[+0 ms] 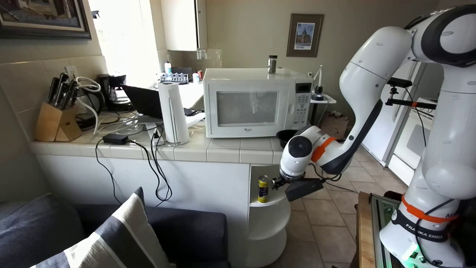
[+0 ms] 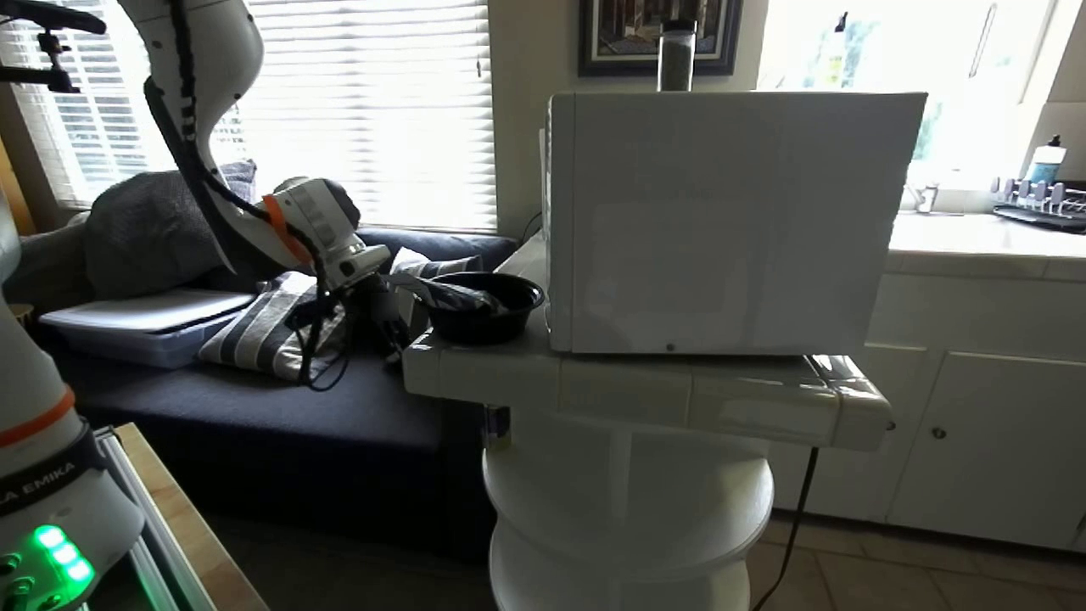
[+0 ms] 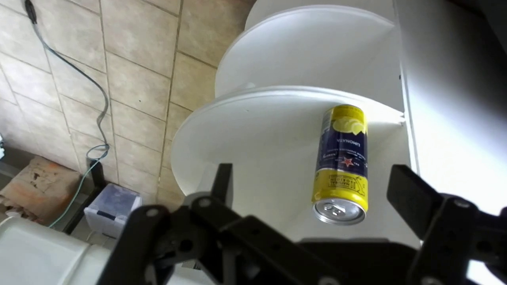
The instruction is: Put the can on the microwave
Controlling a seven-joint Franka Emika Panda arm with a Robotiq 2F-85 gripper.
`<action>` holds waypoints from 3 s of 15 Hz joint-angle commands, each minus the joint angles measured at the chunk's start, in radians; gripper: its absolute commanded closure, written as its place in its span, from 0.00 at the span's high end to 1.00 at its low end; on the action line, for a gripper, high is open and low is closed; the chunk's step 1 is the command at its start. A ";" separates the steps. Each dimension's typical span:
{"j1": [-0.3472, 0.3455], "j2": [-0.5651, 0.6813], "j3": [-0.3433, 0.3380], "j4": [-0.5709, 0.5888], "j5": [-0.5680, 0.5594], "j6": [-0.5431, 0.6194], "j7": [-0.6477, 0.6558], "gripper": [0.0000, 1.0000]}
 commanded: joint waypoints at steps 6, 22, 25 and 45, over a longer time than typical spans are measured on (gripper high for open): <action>0.140 0.329 -0.176 0.243 -0.317 -0.001 0.425 1.00; 0.207 0.560 -0.240 0.443 -0.499 -0.147 0.670 1.00; 0.210 0.570 -0.236 0.453 -0.542 -0.165 0.691 1.00; 0.197 0.582 -0.212 0.451 -0.562 -0.240 0.667 0.39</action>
